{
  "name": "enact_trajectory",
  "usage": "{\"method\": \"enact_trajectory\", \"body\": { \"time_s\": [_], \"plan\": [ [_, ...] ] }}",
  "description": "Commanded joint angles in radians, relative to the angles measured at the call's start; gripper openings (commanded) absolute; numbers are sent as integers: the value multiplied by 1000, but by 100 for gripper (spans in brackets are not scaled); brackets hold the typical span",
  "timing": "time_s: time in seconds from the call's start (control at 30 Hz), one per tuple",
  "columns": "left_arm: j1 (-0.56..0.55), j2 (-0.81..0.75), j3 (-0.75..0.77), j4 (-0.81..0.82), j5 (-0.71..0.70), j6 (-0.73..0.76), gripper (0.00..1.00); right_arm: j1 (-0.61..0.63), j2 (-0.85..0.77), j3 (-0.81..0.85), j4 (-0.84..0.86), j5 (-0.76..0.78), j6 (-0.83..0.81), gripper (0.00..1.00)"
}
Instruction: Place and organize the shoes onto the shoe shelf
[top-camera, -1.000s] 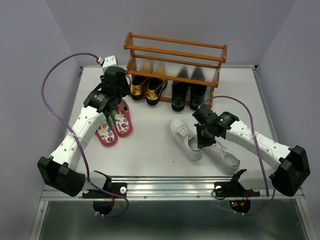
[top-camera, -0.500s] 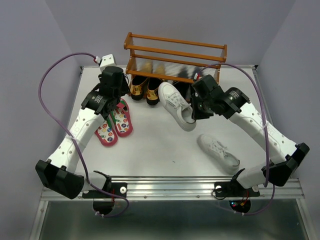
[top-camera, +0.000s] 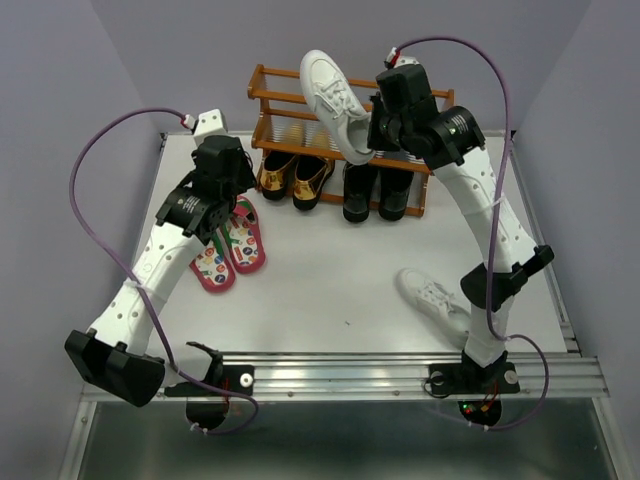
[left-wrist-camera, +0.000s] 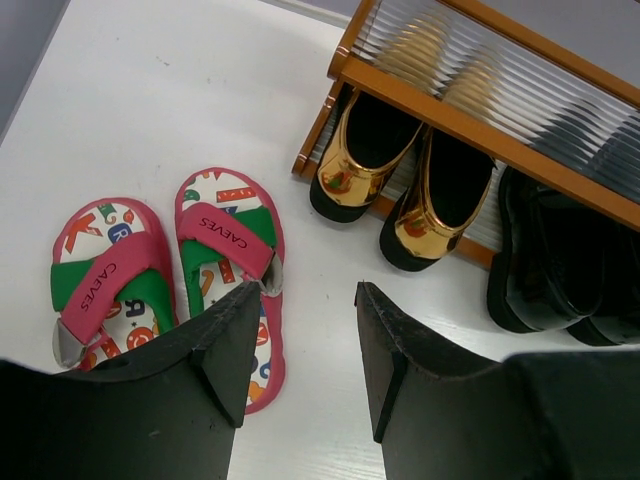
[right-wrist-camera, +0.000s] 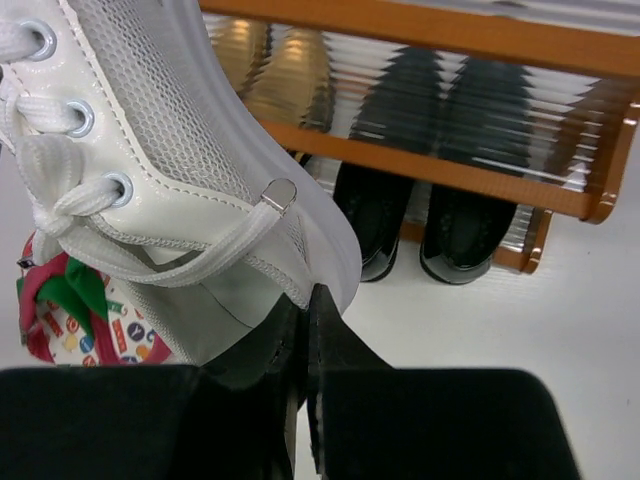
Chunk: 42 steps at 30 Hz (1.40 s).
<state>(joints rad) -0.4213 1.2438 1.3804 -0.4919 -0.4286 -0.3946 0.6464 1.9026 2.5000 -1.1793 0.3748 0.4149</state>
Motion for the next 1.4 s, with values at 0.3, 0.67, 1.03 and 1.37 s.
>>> {"method": "enact_trajectory", "body": {
  "time_s": [0.3, 0.67, 1.03, 1.37],
  "plan": [
    [3, -15, -38, 42, 33, 2, 54, -180, -17, -15, 319, 56, 62, 1],
    [3, -14, -34, 29, 13, 8, 54, -218, 62, -7, 429, 33, 232, 1],
    [3, -43, -60, 21, 5, 2, 54, -218, 56, -68, 466, 68, 331, 1],
    [3, -55, -70, 18, 5, -3, 54, -218, 29, -105, 507, 78, 409, 1]
  ]
}}
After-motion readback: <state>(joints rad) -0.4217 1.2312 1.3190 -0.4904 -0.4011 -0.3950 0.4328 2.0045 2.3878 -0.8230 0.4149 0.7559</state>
